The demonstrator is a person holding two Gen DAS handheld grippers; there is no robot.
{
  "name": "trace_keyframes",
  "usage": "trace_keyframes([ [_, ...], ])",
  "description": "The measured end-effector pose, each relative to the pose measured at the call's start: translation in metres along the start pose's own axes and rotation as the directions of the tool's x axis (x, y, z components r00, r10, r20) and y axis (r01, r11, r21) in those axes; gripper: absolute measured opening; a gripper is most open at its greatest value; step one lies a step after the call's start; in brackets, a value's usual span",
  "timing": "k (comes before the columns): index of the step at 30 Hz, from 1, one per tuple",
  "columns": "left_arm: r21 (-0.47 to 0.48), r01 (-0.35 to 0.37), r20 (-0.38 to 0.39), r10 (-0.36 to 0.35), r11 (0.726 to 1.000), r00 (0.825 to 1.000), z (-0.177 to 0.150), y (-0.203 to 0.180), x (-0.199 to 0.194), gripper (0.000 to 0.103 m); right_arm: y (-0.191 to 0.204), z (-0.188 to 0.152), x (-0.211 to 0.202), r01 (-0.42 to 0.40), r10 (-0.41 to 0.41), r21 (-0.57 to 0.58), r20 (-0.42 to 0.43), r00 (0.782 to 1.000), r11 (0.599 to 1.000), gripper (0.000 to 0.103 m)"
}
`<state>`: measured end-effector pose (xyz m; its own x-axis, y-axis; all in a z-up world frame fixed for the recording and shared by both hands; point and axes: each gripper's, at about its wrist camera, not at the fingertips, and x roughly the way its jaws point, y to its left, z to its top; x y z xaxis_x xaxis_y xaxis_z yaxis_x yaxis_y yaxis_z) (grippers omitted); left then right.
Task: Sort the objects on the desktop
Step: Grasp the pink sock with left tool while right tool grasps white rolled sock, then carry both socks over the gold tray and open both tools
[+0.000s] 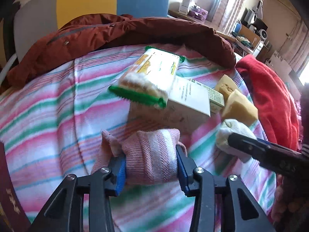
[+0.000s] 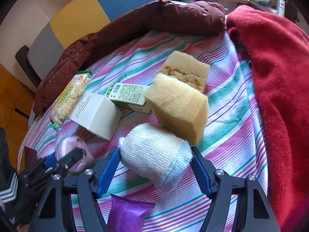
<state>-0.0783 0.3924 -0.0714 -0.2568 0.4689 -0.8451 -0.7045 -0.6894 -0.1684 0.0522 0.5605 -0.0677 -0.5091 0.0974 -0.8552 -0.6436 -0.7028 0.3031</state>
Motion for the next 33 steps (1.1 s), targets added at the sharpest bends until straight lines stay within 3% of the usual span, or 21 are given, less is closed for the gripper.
trace_keyframes([
  [6, -0.080, -0.006, 0.062, 0.011, 0.997, 0.998, -0.014, 0.006, -0.035, 0.044, 0.015, -0.003, -0.002, -0.057, 0.057, -0.062, -0.007, 0.998, 0.996, 0.071],
  [13, -0.131, -0.032, 0.150, 0.051, 0.991, 0.987, -0.026, 0.014, -0.087, 0.044, 0.026, 0.002, -0.014, -0.121, 0.127, -0.091, 0.055, 0.990, 0.988, 0.071],
  [23, -0.246, -0.057, 0.231, 0.115, 0.968, 0.966, -0.055, 0.051, -0.156, 0.044, 0.051, -0.007, -0.046, -0.215, 0.249, -0.218, 0.143, 0.958, 0.952, 0.071],
  [33, -0.357, -0.111, 0.244, 0.207, 0.927, 0.947, -0.091, 0.110, -0.197, 0.044, 0.084, -0.027, -0.057, -0.293, 0.333, -0.307, 0.087, 0.939, 0.906, 0.071],
])
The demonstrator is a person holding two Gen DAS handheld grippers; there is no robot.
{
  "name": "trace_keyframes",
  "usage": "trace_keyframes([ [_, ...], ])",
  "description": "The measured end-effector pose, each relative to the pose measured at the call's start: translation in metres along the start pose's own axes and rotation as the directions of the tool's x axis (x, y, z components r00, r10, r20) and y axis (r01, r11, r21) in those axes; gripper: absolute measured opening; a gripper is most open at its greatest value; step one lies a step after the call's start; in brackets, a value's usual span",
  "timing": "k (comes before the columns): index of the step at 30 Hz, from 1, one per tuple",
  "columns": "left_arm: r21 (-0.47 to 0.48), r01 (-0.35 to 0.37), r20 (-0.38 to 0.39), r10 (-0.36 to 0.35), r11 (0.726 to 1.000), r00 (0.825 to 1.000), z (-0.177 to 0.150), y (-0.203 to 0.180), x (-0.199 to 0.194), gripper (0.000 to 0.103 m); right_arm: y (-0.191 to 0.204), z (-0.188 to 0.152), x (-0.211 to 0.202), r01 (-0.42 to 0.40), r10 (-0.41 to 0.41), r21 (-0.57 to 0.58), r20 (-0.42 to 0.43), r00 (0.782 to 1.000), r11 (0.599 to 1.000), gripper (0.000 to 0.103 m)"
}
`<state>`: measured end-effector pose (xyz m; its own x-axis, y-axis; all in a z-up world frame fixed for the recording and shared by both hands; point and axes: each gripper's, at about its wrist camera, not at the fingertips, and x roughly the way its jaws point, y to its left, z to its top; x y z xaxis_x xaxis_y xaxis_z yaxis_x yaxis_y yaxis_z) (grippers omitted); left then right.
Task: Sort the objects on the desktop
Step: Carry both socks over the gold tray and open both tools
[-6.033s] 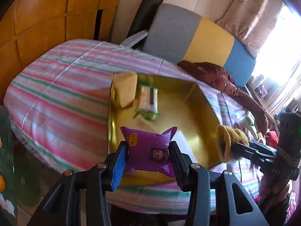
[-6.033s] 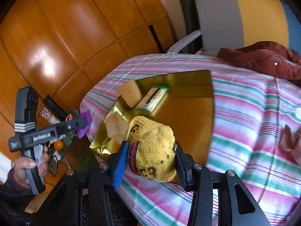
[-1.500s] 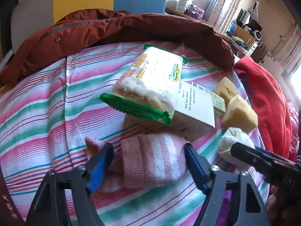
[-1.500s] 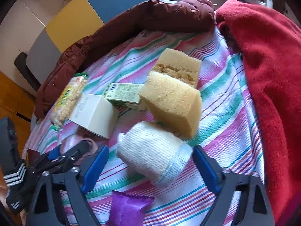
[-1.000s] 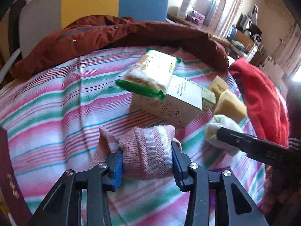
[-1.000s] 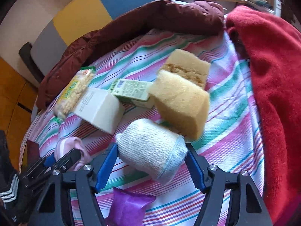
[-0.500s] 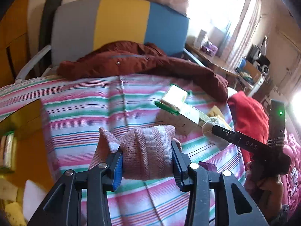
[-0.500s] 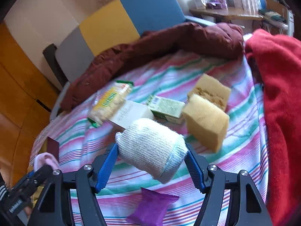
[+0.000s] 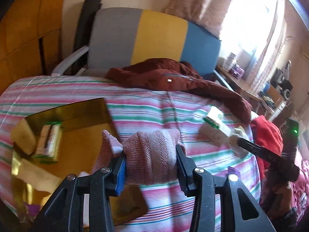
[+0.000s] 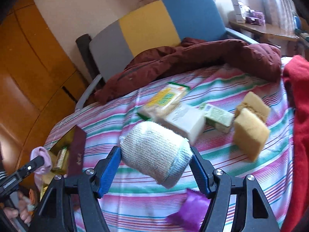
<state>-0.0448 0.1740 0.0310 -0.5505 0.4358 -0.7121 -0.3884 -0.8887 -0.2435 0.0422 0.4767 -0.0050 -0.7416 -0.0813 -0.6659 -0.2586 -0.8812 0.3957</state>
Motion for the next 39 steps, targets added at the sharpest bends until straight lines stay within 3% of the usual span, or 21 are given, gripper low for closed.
trace_keyframes([
  [8, -0.111, -0.059, 0.017, 0.062, 0.992, 0.998, 0.007, 0.070, -0.012, 0.044, 0.079, -0.011, 0.013, -0.130, 0.124, -0.080, -0.066, 0.990, 0.988, 0.071],
  [16, -0.238, -0.101, 0.011, 0.107, 0.966, 0.994, 0.021, 0.141, -0.014, 0.044, 0.187, -0.027, 0.052, -0.306, 0.268, -0.193, -0.200, 0.942, 0.932, 0.071],
  [22, -0.299, -0.146, 0.008, 0.155, 0.943, 0.988, 0.023, 0.178, -0.014, 0.047, 0.237, -0.040, 0.084, -0.362, 0.300, -0.211, -0.274, 0.914, 0.908, 0.071],
  [25, -0.322, -0.153, -0.021, 0.155, 0.934, 0.988, 0.016, 0.192, -0.010, 0.048, 0.252, -0.045, 0.102, -0.380, 0.312, -0.194, -0.308, 0.899, 0.904, 0.071],
  [28, -0.371, -0.150, -0.050, 0.142, 0.917, 0.989, 0.006, 0.203, -0.007, 0.058, 0.261, -0.051, 0.117, -0.394, 0.331, -0.140, -0.337, 0.881, 0.908, 0.071],
  [32, -0.414, -0.170, -0.080, 0.151, 0.894, 0.985, -0.006, 0.218, -0.005, 0.069, 0.264, -0.055, 0.134, -0.442, 0.408, -0.013, -0.357, 0.840, 0.897, 0.074],
  [34, -0.430, -0.179, -0.073, 0.163, 0.885, 0.984, -0.011, 0.222, -0.009, 0.076, 0.267, -0.057, 0.139, -0.481, 0.463, 0.048, -0.372, 0.805, 0.875, 0.080],
  [39, -0.471, -0.183, -0.044, 0.184, 0.863, 0.982, -0.022, 0.229, -0.029, 0.076, 0.274, -0.065, 0.135, -0.499, 0.485, 0.068, -0.378, 0.789, 0.864, 0.084],
])
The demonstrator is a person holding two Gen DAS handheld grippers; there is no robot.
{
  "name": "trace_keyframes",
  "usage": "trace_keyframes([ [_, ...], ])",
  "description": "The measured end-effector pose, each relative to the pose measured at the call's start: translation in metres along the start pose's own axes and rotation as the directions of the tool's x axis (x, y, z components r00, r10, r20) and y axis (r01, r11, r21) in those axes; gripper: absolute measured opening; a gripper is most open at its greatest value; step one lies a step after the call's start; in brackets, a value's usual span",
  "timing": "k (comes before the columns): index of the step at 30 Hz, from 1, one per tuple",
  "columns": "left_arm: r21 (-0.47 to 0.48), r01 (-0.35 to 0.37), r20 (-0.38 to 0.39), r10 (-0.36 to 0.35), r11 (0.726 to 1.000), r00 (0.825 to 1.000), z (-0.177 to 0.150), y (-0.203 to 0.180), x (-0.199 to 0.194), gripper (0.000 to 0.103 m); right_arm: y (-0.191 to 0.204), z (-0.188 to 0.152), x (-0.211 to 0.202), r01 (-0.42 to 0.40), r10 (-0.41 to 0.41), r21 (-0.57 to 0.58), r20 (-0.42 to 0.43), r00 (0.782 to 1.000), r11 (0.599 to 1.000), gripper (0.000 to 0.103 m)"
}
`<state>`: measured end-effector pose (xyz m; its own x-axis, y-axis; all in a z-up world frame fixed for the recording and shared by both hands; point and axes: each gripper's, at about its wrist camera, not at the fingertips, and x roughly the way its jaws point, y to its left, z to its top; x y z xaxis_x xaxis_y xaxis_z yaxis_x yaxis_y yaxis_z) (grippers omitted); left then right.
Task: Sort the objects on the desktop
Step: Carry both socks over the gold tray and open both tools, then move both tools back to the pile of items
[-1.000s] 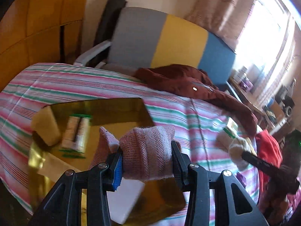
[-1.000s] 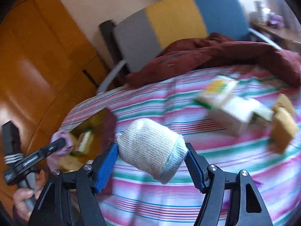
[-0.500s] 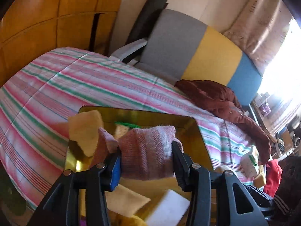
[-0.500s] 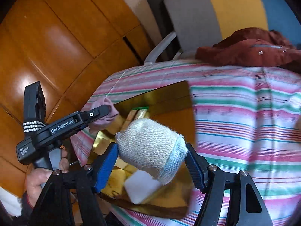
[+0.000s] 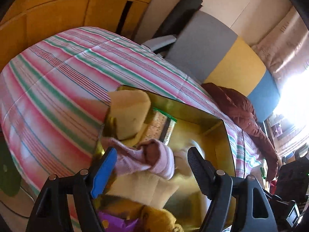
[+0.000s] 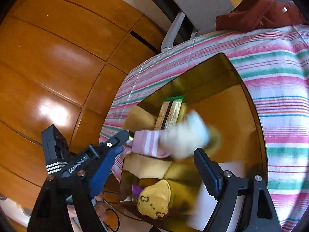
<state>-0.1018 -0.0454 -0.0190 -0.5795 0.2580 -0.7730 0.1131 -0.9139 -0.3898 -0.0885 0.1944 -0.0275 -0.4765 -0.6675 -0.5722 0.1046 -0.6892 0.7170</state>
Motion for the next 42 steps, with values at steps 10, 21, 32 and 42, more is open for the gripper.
trace_keyframes([
  [10, 0.085, -0.020, 0.106, 0.011, 0.996, 0.994, -0.022, -0.015, -0.033, 0.072, 0.008, -0.025, -0.016, 0.161, -0.159, -0.129, 0.022, 0.987, 0.978, 0.093],
  [21, 0.302, -0.040, 0.170, -0.012, 0.952, 0.985, -0.048, -0.059, -0.053, 0.072, 0.006, -0.043, -0.063, 0.329, -0.304, -0.191, 0.148, 0.941, 0.925, 0.097],
  [32, 0.448, 0.096, 0.017, -0.116, 0.889, 0.993, -0.086, -0.115, -0.038, 0.058, -0.053, -0.054, -0.147, 0.445, -0.434, -0.002, 0.215, 0.875, 0.895, 0.100],
  [42, 0.581, 0.151, -0.066, -0.138, 0.800, 0.988, -0.123, -0.154, -0.031, 0.059, -0.142, -0.076, -0.247, 0.507, -0.602, 0.370, 0.213, 0.770, 0.778, 0.102],
])
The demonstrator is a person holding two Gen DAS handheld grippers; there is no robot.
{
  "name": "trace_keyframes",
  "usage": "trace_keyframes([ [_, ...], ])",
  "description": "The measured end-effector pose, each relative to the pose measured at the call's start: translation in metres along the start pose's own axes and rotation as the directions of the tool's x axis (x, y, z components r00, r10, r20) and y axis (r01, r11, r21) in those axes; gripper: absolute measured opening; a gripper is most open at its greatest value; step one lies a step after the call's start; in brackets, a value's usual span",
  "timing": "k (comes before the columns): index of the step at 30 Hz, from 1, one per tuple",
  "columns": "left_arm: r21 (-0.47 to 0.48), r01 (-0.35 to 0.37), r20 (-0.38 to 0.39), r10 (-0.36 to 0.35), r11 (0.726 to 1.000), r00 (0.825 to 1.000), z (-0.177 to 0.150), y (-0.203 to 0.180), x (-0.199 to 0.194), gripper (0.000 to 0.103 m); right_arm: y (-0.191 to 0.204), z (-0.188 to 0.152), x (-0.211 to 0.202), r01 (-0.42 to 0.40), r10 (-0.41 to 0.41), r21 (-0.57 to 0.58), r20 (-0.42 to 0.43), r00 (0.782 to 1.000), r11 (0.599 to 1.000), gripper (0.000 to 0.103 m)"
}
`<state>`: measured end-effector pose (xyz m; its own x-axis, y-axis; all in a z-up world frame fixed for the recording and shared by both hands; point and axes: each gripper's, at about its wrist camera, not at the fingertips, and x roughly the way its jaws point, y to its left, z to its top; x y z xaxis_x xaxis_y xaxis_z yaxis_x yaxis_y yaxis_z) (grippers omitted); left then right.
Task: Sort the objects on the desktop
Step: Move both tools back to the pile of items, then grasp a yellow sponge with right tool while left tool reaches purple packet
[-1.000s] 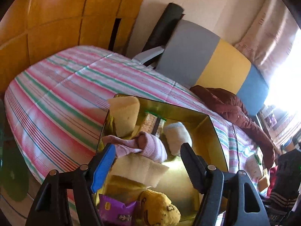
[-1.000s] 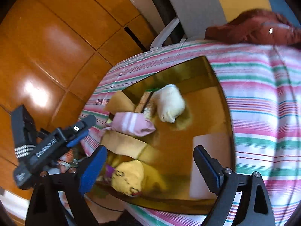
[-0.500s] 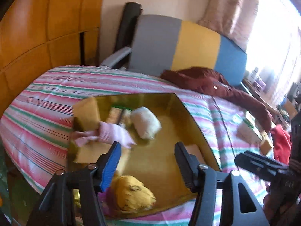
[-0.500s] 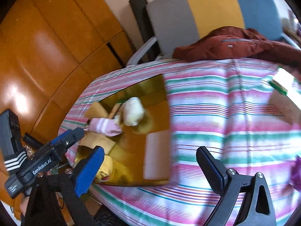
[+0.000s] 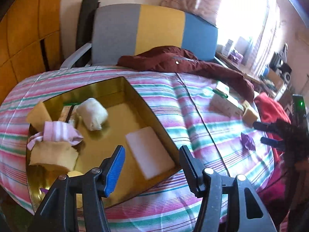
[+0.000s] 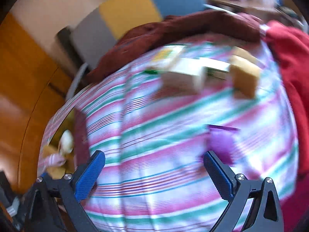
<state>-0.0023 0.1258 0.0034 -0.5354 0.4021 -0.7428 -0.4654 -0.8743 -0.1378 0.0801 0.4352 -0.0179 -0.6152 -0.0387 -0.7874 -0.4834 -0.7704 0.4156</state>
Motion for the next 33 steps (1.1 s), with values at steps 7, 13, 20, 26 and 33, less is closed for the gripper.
trace_keyframes([
  [7, 0.061, -0.055, 0.009, 0.054, 0.997, 0.998, 0.005, -0.020, 0.001, 0.059, -0.039, 0.009, -0.021, 0.053, -0.056, 0.085, 0.041, 0.998, 0.995, 0.103],
  [13, 0.076, -0.072, -0.008, 0.073, 0.995, 0.997, 0.008, -0.027, 0.009, 0.059, -0.044, 0.008, -0.019, 0.057, -0.060, 0.077, 0.031, 0.998, 0.995, 0.103],
  [20, 0.124, -0.052, -0.009, 0.054, 0.991, 0.999, 0.012, -0.046, 0.015, 0.059, -0.053, 0.017, -0.021, 0.078, -0.081, 0.067, 0.039, 0.996, 0.995, 0.103],
  [26, 0.179, 0.011, -0.035, -0.005, 0.984, 0.999, 0.013, -0.074, 0.026, 0.059, -0.074, 0.033, -0.031, 0.134, -0.140, 0.090, 0.060, 0.988, 0.987, 0.103],
  [33, 0.243, 0.092, -0.081, -0.074, 0.966, 0.994, 0.006, -0.109, 0.039, 0.059, -0.114, 0.058, -0.049, 0.193, -0.211, 0.167, 0.098, 0.973, 0.967, 0.103],
])
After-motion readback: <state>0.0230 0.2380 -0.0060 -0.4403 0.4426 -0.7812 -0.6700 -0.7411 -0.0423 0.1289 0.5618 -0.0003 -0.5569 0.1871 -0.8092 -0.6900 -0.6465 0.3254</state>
